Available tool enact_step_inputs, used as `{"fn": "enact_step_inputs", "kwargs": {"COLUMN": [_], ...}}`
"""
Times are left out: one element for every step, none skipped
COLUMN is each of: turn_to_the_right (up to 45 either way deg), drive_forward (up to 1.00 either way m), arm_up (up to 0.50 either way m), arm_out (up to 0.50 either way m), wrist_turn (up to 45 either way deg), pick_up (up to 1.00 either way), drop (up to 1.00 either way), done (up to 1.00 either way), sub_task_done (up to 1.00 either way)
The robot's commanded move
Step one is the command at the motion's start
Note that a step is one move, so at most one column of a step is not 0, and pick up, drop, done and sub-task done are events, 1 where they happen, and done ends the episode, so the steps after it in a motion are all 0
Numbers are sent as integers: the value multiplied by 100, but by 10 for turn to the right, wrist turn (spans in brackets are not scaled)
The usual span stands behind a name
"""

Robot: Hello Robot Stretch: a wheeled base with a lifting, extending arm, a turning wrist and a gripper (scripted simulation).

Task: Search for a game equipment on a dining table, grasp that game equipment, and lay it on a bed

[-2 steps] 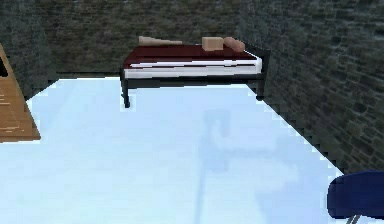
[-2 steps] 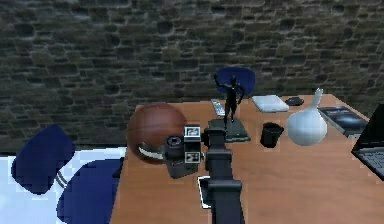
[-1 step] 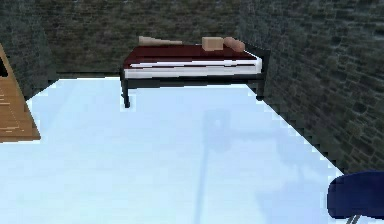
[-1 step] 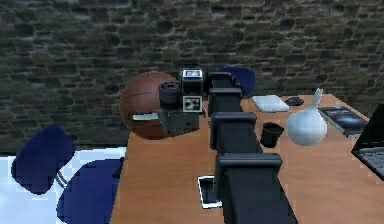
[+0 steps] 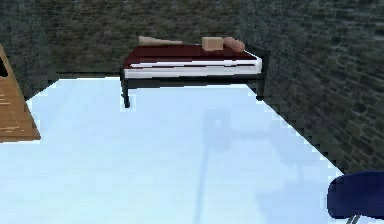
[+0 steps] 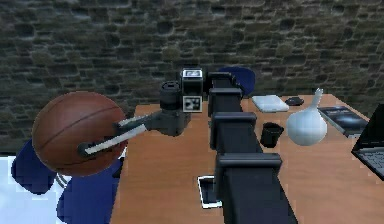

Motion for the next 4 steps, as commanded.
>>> {"fn": "enact_step_inputs", "kwargs": {"turn_to_the_right": [0, 0, 0, -450], "drive_forward": [0, 0, 0, 0], "arm_up": [0, 0, 0, 0], "arm_out": [0, 0, -20, 0], "wrist_turn": [-450, -150, 0, 0], "pick_up": [0, 0, 0, 0], "drop": [0, 0, 0, 0], "done": [0, 0, 0, 0], "sub_task_done": [0, 0, 0, 0]}}
